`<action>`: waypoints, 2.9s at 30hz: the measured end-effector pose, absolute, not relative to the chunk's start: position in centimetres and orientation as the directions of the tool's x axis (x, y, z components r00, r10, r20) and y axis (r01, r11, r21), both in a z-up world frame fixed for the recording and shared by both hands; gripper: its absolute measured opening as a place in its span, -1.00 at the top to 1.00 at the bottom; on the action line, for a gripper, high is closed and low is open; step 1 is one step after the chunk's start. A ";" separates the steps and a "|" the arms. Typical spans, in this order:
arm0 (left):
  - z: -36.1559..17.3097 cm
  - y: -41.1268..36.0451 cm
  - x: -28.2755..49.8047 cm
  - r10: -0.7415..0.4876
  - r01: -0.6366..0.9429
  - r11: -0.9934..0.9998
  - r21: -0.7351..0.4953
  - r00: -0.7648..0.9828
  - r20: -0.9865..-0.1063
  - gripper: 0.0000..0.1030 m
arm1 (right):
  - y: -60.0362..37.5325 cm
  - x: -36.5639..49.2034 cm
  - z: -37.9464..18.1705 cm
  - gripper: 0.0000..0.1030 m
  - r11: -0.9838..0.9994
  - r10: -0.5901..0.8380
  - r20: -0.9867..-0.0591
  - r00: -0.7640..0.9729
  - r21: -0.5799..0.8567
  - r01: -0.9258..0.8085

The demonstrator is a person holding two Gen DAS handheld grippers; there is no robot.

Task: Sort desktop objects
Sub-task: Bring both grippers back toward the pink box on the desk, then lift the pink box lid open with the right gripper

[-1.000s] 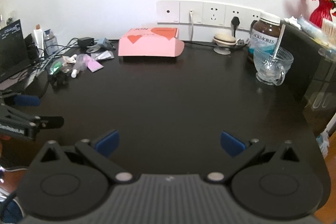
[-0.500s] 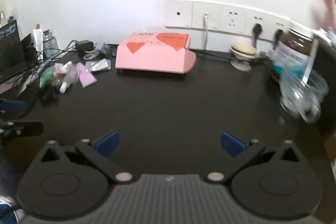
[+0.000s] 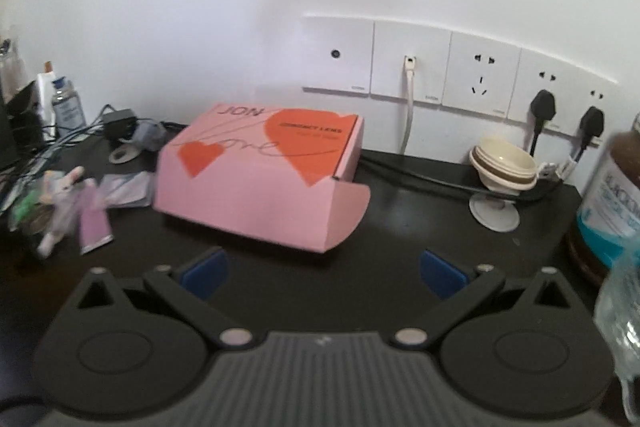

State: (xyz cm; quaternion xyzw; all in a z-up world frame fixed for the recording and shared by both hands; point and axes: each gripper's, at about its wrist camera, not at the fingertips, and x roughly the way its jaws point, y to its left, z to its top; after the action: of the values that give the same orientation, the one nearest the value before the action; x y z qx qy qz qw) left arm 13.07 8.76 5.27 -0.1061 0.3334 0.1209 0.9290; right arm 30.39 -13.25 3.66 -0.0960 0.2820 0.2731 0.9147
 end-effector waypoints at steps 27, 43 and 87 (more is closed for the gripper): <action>4.7 10.2 12.3 0.147 -0.314 0.938 -0.144 0.740 -0.656 -0.99 | -5.0 32.2 -0.6 -0.99 0.836 0.301 -0.569 0.766 -0.229 -0.499; 4.6 10.9 12.1 0.102 -0.273 0.947 -0.166 0.749 -0.655 -0.99 | -2.7 29.2 -0.1 -0.99 0.815 0.255 -0.515 0.818 -0.340 -0.469; 4.6 9.9 13.4 0.102 -0.261 0.952 -0.159 0.761 -0.641 -0.99 | -4.0 34.3 4.5 -0.99 0.834 0.211 -0.639 0.740 -0.277 -0.478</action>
State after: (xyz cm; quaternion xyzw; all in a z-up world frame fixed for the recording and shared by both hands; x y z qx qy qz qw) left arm 13.42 9.93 4.65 -0.1202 0.3319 0.0975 0.9305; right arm 34.33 -3.97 4.53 -0.2169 0.3068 0.1899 0.9071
